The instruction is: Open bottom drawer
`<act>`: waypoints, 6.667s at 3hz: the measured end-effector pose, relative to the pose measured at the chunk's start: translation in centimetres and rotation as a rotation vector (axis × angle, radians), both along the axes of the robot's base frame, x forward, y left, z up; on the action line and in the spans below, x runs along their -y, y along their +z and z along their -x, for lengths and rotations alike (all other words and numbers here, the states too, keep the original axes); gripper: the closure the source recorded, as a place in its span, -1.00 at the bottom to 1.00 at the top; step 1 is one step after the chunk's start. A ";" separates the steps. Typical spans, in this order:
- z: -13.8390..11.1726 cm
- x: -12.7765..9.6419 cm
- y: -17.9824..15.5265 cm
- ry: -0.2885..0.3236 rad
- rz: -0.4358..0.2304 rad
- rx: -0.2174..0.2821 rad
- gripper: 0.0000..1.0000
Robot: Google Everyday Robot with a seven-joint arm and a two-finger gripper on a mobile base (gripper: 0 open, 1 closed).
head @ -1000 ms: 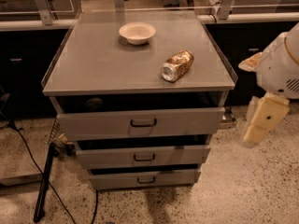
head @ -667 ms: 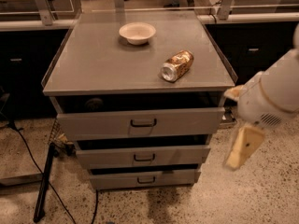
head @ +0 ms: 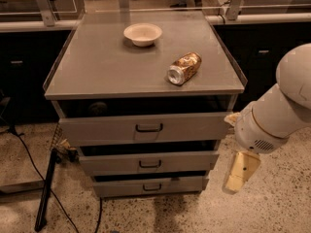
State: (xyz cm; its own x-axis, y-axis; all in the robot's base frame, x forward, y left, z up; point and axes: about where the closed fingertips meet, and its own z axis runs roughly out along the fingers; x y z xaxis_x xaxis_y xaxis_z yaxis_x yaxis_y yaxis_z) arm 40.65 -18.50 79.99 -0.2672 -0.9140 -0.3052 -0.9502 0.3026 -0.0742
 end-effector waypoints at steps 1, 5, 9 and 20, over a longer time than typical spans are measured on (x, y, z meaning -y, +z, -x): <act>-0.7 0.8 -3.8 -0.009 0.003 0.003 -1.00; -1.8 0.1 -26.3 0.036 -0.074 0.029 -1.00; -4.2 -3.6 -39.3 0.130 -0.163 0.073 -1.00; -14.3 -4.1 -61.1 0.189 -0.160 0.153 -1.00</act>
Offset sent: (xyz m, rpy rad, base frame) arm 0.0287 -0.0153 -0.1951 0.0484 -0.0635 0.0139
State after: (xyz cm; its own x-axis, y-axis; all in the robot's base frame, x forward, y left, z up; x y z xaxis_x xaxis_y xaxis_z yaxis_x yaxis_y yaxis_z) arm 54.91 -14.44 18.90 -0.0361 -0.8803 -0.4731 -0.9724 0.1401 -0.1865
